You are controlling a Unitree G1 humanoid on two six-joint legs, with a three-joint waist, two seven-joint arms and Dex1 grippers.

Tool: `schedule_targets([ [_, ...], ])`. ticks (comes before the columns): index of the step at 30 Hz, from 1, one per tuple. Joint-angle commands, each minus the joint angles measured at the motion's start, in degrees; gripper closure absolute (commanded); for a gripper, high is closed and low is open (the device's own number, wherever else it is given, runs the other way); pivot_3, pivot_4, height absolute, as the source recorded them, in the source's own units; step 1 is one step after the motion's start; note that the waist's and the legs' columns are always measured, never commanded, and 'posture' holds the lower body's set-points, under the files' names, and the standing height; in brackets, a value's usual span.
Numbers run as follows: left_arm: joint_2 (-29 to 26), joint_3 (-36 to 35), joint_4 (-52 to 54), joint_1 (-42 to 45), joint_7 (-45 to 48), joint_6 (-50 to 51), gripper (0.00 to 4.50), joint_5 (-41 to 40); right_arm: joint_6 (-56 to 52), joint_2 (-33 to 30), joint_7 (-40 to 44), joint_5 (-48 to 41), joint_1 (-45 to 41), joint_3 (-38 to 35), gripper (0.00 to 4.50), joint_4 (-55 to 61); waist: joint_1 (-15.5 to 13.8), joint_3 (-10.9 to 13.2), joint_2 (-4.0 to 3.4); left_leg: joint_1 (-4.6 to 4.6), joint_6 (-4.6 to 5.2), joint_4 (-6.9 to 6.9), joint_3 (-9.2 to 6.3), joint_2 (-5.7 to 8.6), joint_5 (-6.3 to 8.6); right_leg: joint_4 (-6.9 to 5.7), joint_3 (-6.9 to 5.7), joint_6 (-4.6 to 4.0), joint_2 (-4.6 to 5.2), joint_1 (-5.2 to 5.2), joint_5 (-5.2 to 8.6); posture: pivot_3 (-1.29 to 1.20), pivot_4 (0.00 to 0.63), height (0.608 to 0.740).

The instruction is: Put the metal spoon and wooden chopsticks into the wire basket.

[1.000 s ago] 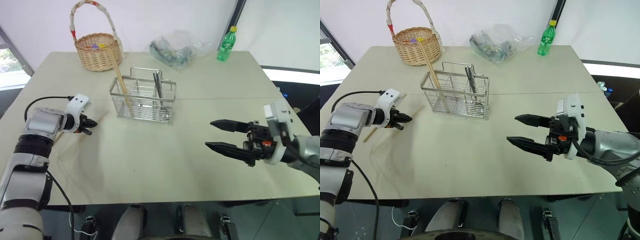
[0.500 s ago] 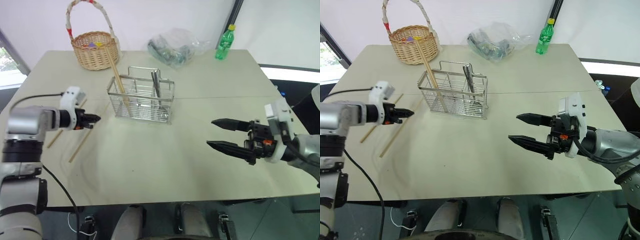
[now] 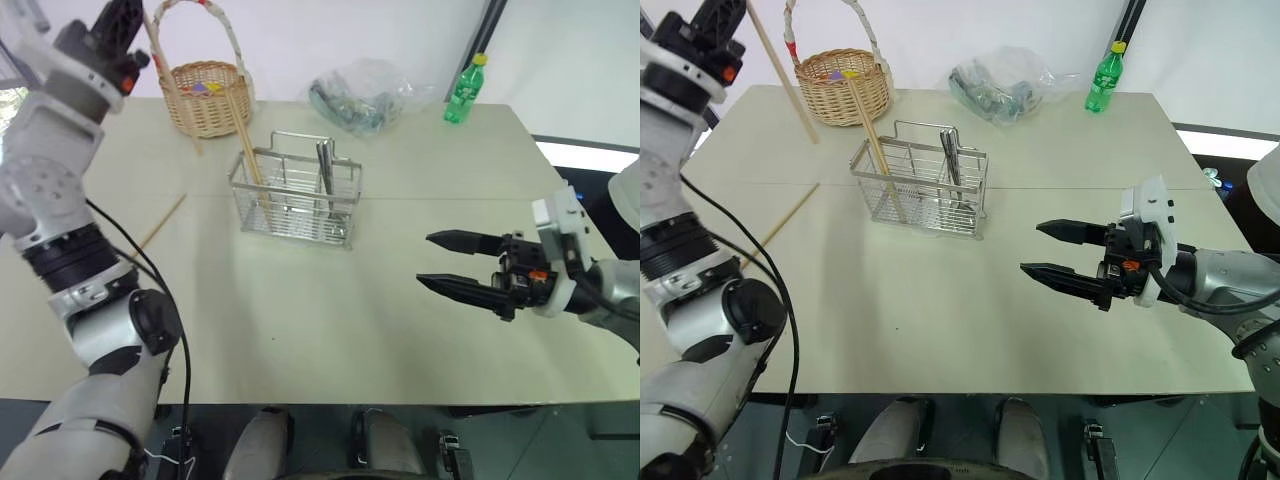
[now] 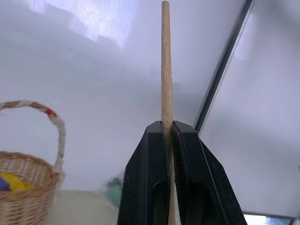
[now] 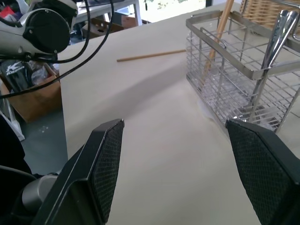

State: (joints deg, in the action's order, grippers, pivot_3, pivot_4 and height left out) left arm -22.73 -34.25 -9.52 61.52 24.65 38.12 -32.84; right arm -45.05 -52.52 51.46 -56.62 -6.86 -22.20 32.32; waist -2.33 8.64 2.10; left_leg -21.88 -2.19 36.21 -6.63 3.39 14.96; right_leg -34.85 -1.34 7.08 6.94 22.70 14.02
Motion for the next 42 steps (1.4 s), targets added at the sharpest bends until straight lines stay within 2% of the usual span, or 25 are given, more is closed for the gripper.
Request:
schedule_targets([
  [1, 0.9, 2.9, -4.7, 2.6, 0.5, -6.5, 4.44, 0.4, 0.4, 0.3, -1.3, -1.6, -0.1, -1.6, 0.93, 1.6, 0.0, 0.0, -0.01, 0.03, 0.00, 0.00, 0.01, 0.00, 0.00, 0.00, 0.00, 0.00, 0.00, -0.03, 0.00, 0.00, 0.150, 0.674],
  [8, 3.0, 10.5, -11.7, -0.2, 5.0, -14.8, 4.44, 3.2, -0.3, 0.7, -5.2, -4.4, 1.7, -4.1, 0.93, 3.7, 0.0, 0.0, 0.00, -0.02, 0.01, -0.01, 0.01, 0.00, 0.00, 0.00, -0.03, 0.00, -0.03, 0.00, 0.00, 0.00, 0.150, 0.674],
  [15, 5.8, 15.0, -11.0, -5.9, 6.3, -17.8, 4.44, 4.1, -0.2, 0.3, -7.4, -6.3, 2.7, -5.2, 0.93, 4.5, 0.1, 0.0, 0.01, -0.02, 0.02, 0.00, -0.01, 0.01, 0.00, 0.00, -0.04, -0.02, -0.01, -0.01, -0.01, 0.00, 0.150, 0.674],
  [18, 6.1, 15.6, -9.8, -7.2, 6.0, -17.9, 3.47, 3.7, 0.1, 0.3, -8.0, -6.8, 2.4, -5.3, 0.93, 4.4, 0.1, 0.0, 0.01, -0.04, 0.03, 0.00, -0.02, -0.01, 0.00, -0.01, -0.05, -0.02, -0.03, 0.02, -0.01, 0.00, 0.150, 0.674],
  [22, 6.4, 15.9, -6.0, -8.9, 5.1, -16.1, 1.52, 2.4, 0.4, 0.5, -8.3, -7.6, 1.5, -5.1, 0.93, 3.5, 0.1, 0.0, -0.01, -0.04, 0.03, 0.00, -0.04, 0.00, 0.00, -0.01, -0.04, -0.03, -0.02, 0.01, -0.01, 0.00, 0.150, 0.674],
  [24, 6.3, 15.9, -4.4, -9.4, 4.7, -15.2, 0.37, 1.9, 0.6, 0.5, -8.4, -7.7, 1.2, -4.8, 0.93, 3.2, 0.1, 0.0, -0.01, -0.04, 0.03, 0.00, -0.06, 0.00, 0.00, 0.00, -0.05, -0.03, -0.02, 0.00, -0.01, 0.00, 0.150, 0.674],
  [25, 5.9, 15.7, -3.0, -9.7, 4.3, -14.2, 0.06, 1.3, 0.7, 0.6, -8.4, -7.6, 0.9, -4.4, 0.93, 3.1, 0.1, 0.0, -0.01, -0.04, 0.03, 0.00, -0.05, 0.00, 0.00, -0.01, -0.05, -0.03, -0.02, 0.00, -0.01, 0.00, 0.150, 0.674],
  [27, 4.6, 15.3, 0.2, -10.1, 3.8, -11.6, 0.06, 0.2, 0.9, 0.6, -8.0, -7.3, 0.5, -3.7, 0.93, 2.9, 0.1, 0.0, 0.00, -0.05, 0.03, 0.01, -0.04, 0.00, 0.00, 0.00, -0.06, -0.03, -0.02, 0.00, -0.01, 0.00, 0.150, 0.674],
  [30, 0.0, 14.2, 4.6, -10.2, 3.6, -7.3, 0.06, -1.3, 1.3, 0.6, -7.7, -7.0, -0.4, -3.0, 0.93, 2.2, 0.2, 0.0, -0.01, -0.05, 0.03, 0.00, -0.05, -0.01, 0.00, -0.01, -0.06, -0.03, -0.03, 0.01, -0.01, 0.00, 0.150, 0.674],
  [35, -15.6, 12.7, 2.6, -11.5, 7.2, -3.2, 0.06, 1.1, 1.8, 0.6, -6.8, -6.5, -2.8, -1.5, 0.93, 0.8, 1.2, 0.0, -0.08, 0.08, 0.03, -0.09, -0.04, -0.07, 0.00, -0.12, -0.02, -0.05, -0.11, 0.05, 0.01, 0.00, 0.150, 0.674],
  [38, -25.9, 14.3, -5.9, -13.3, 11.2, -4.7, 0.06, 6.2, 2.4, 0.5, -5.8, -6.1, -3.7, -0.5, 0.93, 0.2, 1.6, 0.0, -0.12, 0.20, 0.04, -0.13, -0.05, -0.07, 0.00, -0.13, -0.03, -0.07, -0.10, -0.05, 0.02, 0.00, 0.150, 0.674],
  [42, -33.1, 18.2, -16.8, -14.2, 15.8, -8.5, 0.06, 12.2, 2.9, 0.9, -5.0, -6.1, -5.1, 0.8, 0.93, -0.3, 1.4, 0.0, -0.10, 0.31, 0.05, -0.17, -0.07, -0.08, 0.01, -0.12, -0.02, -0.26, -0.08, -0.13, 0.13, 0.00, 0.150, 0.674],
])
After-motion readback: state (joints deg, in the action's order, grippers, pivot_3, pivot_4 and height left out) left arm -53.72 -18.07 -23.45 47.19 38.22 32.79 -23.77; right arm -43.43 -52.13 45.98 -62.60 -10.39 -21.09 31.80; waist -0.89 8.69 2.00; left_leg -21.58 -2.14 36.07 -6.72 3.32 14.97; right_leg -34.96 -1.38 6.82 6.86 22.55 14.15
